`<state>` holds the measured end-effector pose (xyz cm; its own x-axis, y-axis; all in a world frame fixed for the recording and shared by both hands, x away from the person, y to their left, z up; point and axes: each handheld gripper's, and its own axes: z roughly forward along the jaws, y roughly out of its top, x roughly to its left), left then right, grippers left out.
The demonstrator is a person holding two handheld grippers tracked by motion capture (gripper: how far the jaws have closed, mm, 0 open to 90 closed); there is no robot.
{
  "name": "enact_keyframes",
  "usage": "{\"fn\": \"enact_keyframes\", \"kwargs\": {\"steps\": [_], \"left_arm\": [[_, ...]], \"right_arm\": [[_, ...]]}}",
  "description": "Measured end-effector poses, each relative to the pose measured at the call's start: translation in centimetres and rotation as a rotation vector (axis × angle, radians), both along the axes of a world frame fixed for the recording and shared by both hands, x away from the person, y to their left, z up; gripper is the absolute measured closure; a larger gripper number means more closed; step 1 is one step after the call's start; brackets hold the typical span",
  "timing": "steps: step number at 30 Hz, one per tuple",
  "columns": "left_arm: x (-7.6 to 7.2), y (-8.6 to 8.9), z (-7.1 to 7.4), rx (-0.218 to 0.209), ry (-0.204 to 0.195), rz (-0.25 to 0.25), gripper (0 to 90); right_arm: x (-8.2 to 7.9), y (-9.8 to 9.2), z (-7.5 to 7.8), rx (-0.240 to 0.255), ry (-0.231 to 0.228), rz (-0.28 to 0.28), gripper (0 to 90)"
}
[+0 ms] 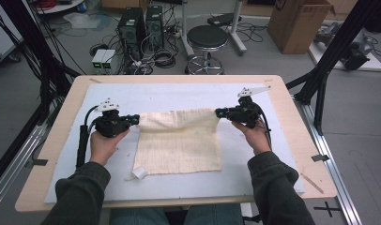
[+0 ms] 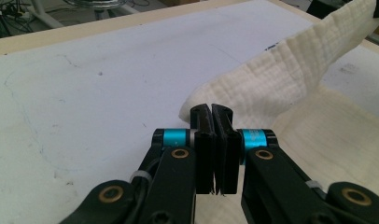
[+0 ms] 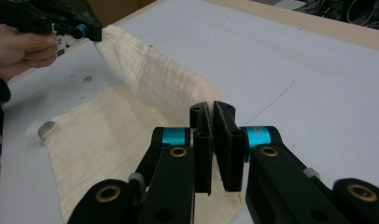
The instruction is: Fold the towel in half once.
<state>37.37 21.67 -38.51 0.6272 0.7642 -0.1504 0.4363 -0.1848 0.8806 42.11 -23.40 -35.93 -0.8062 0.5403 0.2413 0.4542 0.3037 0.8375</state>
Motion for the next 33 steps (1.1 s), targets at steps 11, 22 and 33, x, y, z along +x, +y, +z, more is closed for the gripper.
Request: {"fn": "enact_keyframes", "kwargs": {"steps": [11,22,33], "left_arm": [[-1.3,-0.7,0.2,0.032,-0.023,-0.048,87.5],[-3.0,0.0,-1.3,0.029,-0.002,-0.052,87.5],[-4.3,0.0,-2.5,0.048,0.006,-0.073,87.4]], "right_arm": [[-1.3,0.3,-0.4,-0.011,-0.001,0.039,85.8],[-2.4,0.1,-1.8,-0.023,0.021,0.056,85.9],[-3.6,-0.2,-3.0,-0.043,0.034,0.065,85.9]]}}
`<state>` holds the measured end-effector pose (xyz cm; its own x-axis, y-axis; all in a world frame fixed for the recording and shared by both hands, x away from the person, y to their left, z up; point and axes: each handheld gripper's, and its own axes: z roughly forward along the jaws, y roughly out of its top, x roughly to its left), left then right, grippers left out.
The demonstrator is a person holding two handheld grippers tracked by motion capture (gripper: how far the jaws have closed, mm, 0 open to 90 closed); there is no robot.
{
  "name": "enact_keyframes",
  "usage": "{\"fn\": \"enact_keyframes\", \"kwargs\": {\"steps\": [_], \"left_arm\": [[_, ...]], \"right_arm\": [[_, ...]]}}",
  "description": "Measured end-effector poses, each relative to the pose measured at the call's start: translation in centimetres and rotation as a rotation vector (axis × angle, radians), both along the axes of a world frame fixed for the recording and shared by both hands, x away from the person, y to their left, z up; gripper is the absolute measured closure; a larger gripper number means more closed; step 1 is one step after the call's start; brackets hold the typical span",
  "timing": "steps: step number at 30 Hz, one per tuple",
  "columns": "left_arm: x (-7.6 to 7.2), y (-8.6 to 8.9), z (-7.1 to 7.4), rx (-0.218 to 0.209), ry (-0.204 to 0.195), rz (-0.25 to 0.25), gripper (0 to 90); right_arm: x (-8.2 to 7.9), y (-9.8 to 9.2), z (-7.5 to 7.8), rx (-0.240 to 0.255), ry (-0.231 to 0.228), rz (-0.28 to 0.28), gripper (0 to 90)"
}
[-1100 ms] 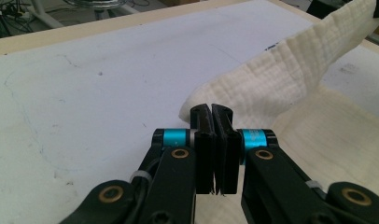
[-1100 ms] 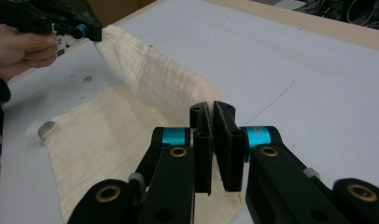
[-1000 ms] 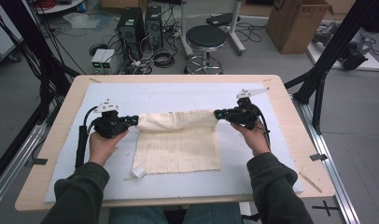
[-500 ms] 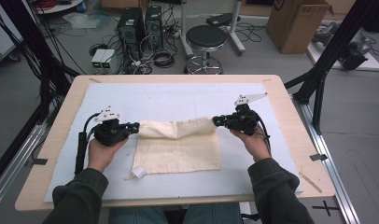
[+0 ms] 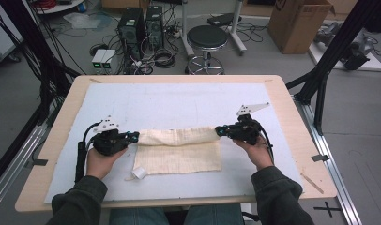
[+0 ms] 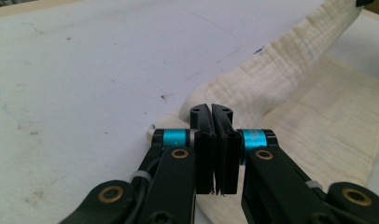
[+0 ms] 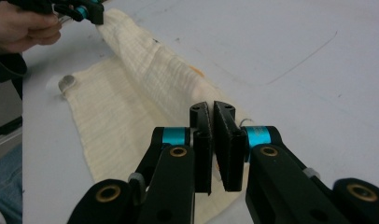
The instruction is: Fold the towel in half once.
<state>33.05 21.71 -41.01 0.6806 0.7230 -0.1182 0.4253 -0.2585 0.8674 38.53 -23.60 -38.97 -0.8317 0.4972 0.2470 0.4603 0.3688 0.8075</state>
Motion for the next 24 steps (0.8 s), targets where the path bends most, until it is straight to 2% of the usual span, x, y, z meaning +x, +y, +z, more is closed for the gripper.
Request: {"fn": "enact_keyframes", "kwargs": {"steps": [3,6,15,16,20,24], "left_arm": [[-0.3,0.1,-0.3,-0.002,0.004,-0.011,87.4],[-0.6,-0.1,-0.4,0.033,0.005,-0.033,87.4],[-1.5,-0.5,-0.3,0.062,0.001,-0.06,87.4],[-1.6,-0.5,-0.4,0.053,0.005,-0.058,87.4],[-2.1,-0.2,-1.1,0.069,0.03,-0.057,87.3],[-2.5,0.1,-1.7,0.065,0.043,-0.062,87.3]], "right_arm": [[-0.4,-0.1,-0.3,0.001,0.0,0.004,85.9],[-0.8,-0.2,-0.7,0.002,0.008,0.005,85.9],[-1.8,-0.2,-1.8,-0.009,0.021,0.021,85.9],[-2.0,-0.3,-1.9,-0.016,0.024,0.021,85.9],[-2.3,-0.4,-2.4,-0.017,0.031,0.025,85.9],[-2.6,-0.4,-2.7,-0.026,0.033,0.03,85.8]]}}
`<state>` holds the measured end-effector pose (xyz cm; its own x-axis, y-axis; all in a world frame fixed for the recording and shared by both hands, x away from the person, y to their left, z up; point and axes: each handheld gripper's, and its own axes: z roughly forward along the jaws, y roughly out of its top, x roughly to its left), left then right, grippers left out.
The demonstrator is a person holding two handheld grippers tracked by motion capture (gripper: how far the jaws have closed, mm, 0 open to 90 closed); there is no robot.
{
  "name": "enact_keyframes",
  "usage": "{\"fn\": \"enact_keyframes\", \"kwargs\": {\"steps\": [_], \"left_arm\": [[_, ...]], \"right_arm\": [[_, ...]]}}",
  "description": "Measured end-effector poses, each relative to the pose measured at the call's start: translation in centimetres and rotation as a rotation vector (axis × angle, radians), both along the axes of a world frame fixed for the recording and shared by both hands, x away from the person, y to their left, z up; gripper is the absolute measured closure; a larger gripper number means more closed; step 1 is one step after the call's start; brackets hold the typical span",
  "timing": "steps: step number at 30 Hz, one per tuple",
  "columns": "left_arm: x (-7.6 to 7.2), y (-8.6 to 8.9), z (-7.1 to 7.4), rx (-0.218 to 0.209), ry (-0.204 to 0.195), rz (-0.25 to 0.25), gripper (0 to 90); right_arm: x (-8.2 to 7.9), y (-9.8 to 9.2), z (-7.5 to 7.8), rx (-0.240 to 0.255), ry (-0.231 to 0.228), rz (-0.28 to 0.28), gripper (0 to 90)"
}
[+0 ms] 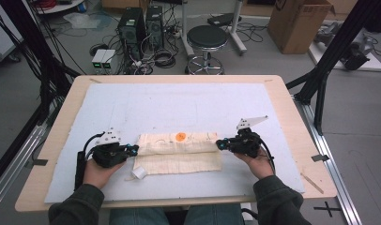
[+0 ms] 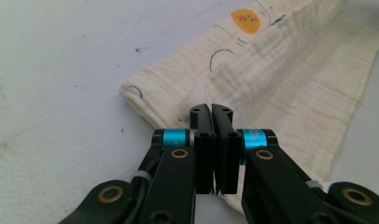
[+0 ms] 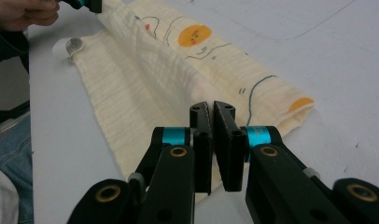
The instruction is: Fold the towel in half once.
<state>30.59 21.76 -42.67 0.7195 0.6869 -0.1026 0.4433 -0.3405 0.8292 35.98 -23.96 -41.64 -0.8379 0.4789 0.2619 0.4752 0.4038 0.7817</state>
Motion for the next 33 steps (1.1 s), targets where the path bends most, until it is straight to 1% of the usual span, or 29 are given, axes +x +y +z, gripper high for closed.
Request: {"fn": "enact_keyframes", "kwargs": {"steps": [3,6,8,9,10,11,12,13,14,15,16,18,19,20,21,22,24,25,26,28,30,31,33], "left_arm": [[-0.3,0.1,-0.4,-0.002,0.005,-0.013,87.1],[-0.6,0.2,-0.7,-0.015,0.017,-0.026,86.3],[-0.8,0.3,-0.6,-0.029,0.015,-0.039,82.7],[-0.9,0.4,-0.5,-0.046,0.015,-0.046,77.8],[-1.0,0.5,-0.3,-0.065,0.017,-0.059,73.5],[-1.2,0.7,-0.1,-0.085,0.013,-0.064,70.4],[-1.3,0.9,0.3,-0.114,0.009,-0.069,67.3],[-1.3,1.1,0.4,-0.125,0.007,-0.076,64.3],[-1.4,1.3,0.7,-0.147,0.003,-0.077,63.2],[-1.4,1.4,0.8,-0.156,0.0,-0.074,62.6],[-1.4,1.3,0.7,-0.163,0.005,-0.07,62.4],[-1.3,1.1,0.6,-0.152,0.011,-0.07,62.6],[-1.2,0.9,0.4,-0.139,0.015,-0.069,63.0],[-1.1,0.6,0.2,-0.131,0.022,-0.07,63.4],[-1.0,0.3,0.1,-0.115,0.026,-0.082,64.3],[-1.0,0.1,-0.1,-0.099,0.032,-0.087,65.1],[-1.1,-0.5,-0.3,-0.074,0.042,-0.116,65.9],[-1.1,-0.6,-0.4,-0.071,0.052,-0.128,66.3],[-1.1,-0.8,-0.6,-0.053,0.063,-0.146,66.3],[-1.1,-1.0,-1.0,-0.015,0.073,-0.171,66.3],[-1.1,-1.1,-1.3,0.004,0.087,-0.175,66.2],[-1.1,-1.1,-1.4,0.008,0.092,-0.177,66.1],[-1.1,-1.0,-1.6,0.024,0.111,-0.183,65.1]], "right_arm": [[-0.3,0.0,-0.2,-0.003,0.005,0.01,85.8],[-0.6,0.0,-0.6,-0.004,0.014,0.011,85.3],[-0.7,-0.2,-0.8,0.001,0.014,0.01,82.8],[-0.9,-0.3,-0.8,0.007,0.025,0.012,80.4],[-1.0,-0.4,-0.8,0.012,0.022,0.014,78.6],[-1.2,-0.4,-0.6,0.021,0.017,0.015,78.1],[-1.4,-0.6,-0.4,0.035,0.006,0.02,76.8],[-1.6,-0.7,-0.1,0.047,-0.005,0.017,76.0],[-1.7,-0.8,0.1,0.051,-0.01,0.014,75.5],[-1.9,-0.9,0.4,0.057,-0.017,0.015,74.9],[-2.0,-0.8,0.4,0.063,-0.031,0.021,73.8],[-2.1,-0.6,0.3,0.05,-0.026,0.033,72.7],[-2.1,-0.4,0.2,0.041,-0.029,0.041,72.0],[-2.2,-0.2,-0.1,0.029,-0.023,0.047,71.5],[-2.3,0.0,-0.3,0.02,-0.015,0.06,70.9],[-2.3,0.2,-0.5,0.009,-0.015,0.073,70.1],[-2.5,0.7,-0.7,-0.022,-0.018,0.089,69.7],[-2.5,0.8,-0.8,-0.025,-0.02,0.105,69.6],[-2.6,0.8,-0.9,-0.023,-0.015,0.112,69.6],[-2.7,0.9,-1.2,-0.034,-0.004,0.122,69.4],[-2.8,1.0,-1.5,-0.056,0.002,0.129,68.9],[-2.9,1.1,-1.7,-0.079,0.002,0.137,68.0],[-2.9,1.2,-1.9,-0.106,-0.009,0.139,67.1]]}}
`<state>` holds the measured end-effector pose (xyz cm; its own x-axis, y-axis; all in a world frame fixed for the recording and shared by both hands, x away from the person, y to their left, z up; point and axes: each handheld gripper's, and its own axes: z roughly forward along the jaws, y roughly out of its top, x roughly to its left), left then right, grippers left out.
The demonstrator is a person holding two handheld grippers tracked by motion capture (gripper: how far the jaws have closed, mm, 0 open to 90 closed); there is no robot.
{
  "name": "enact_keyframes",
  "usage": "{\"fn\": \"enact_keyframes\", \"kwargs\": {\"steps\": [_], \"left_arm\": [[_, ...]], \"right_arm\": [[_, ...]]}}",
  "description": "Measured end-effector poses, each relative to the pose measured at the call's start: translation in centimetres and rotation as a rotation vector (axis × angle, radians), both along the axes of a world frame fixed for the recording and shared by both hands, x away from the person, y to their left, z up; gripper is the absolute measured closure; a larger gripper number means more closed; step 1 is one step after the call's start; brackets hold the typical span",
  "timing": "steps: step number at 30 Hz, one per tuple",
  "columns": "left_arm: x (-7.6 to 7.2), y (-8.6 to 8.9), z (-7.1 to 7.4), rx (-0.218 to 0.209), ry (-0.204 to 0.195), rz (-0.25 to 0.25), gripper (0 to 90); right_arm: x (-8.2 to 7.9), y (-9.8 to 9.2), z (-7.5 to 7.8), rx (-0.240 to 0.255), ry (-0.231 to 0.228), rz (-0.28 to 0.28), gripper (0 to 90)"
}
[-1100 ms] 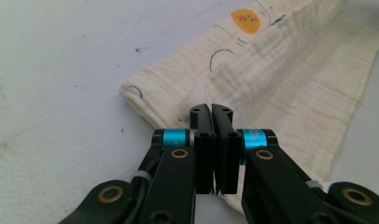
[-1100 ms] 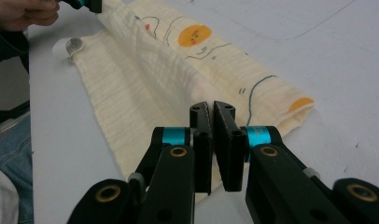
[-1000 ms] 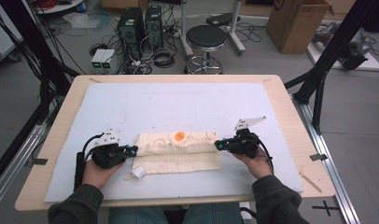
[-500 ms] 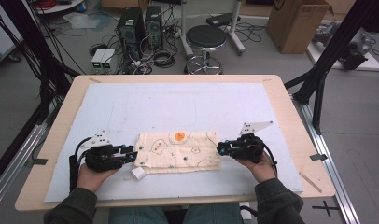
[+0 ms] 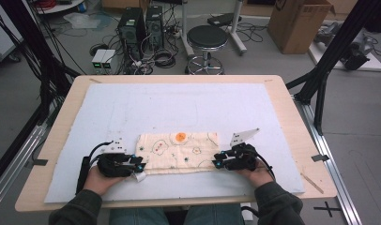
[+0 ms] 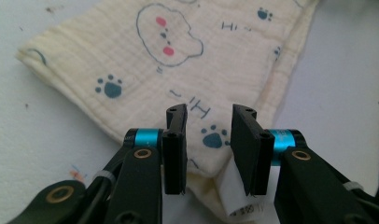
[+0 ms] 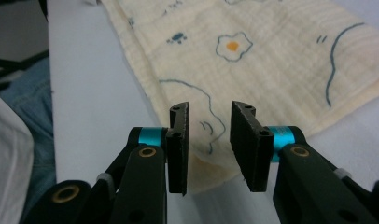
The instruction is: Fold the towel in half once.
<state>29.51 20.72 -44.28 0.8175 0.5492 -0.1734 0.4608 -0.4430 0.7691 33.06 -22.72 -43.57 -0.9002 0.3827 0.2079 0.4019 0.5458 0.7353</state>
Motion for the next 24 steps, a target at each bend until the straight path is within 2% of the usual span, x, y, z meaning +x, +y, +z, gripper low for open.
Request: {"fn": "enact_keyframes", "kwargs": {"steps": [3,7,14,18,24], "left_arm": [[-0.08,0.03,-0.02,-0.002,0.002,-0.001,63.5],[-0.14,-0.01,-0.05,0.01,-0.006,0.001,64.0],[-0.23,-0.07,-0.06,0.043,-0.044,0.025,78.0],[-0.21,-0.01,-0.01,0.045,-0.049,0.031,83.8],[-0.33,0.25,0.37,0.013,-0.063,0.032,84.3]], "right_arm": [[-0.13,0.08,-0.22,-0.031,-0.005,0.01,66.9],[-0.2,0.18,-0.31,-0.048,-0.016,0.017,68.8],[-0.24,0.25,-0.33,-0.065,-0.015,0.018,80.0],[-0.2,0.19,-0.19,-0.057,-0.011,0.015,84.1],[-0.25,-0.1,0.36,-0.021,-0.021,0.011,84.8]]}}
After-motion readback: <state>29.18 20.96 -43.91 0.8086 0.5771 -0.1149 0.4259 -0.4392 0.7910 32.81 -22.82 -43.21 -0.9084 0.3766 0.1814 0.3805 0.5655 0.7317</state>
